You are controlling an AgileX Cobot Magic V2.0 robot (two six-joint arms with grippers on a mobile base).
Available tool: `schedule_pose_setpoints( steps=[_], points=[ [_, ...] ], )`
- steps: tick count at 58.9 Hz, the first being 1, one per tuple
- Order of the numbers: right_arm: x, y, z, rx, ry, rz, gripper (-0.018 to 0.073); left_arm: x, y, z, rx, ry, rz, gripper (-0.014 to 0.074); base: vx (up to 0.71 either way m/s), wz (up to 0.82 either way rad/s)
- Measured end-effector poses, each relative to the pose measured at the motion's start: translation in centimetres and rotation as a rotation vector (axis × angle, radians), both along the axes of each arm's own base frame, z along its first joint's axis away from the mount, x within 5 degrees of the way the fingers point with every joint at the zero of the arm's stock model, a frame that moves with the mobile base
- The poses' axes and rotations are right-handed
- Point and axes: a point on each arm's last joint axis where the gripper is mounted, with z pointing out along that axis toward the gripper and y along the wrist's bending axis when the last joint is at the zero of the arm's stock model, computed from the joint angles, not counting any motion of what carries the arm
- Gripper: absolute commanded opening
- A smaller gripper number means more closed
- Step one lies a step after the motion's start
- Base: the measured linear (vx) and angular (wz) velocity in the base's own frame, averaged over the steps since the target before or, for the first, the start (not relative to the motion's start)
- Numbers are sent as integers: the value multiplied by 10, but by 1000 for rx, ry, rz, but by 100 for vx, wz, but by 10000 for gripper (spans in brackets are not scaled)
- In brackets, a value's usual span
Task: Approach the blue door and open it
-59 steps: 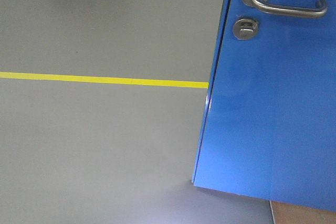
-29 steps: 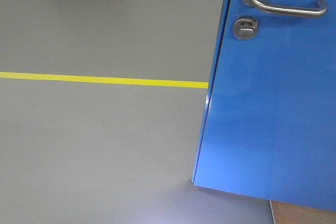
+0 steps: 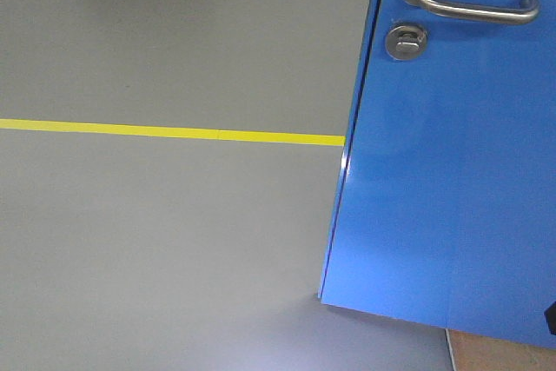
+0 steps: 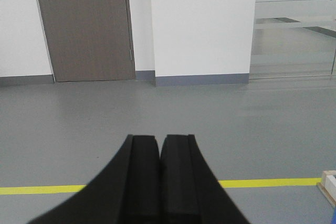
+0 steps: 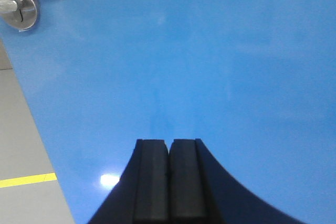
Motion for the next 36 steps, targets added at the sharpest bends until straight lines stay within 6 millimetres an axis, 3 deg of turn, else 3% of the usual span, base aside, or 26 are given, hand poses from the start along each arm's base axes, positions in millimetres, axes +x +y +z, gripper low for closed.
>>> schedule_pose_setpoints(
  steps=[36],
  points=[
    [0,0,-1,0,6,-1,-1,0,0,0,0,0,0,73,0,0]
  ],
)
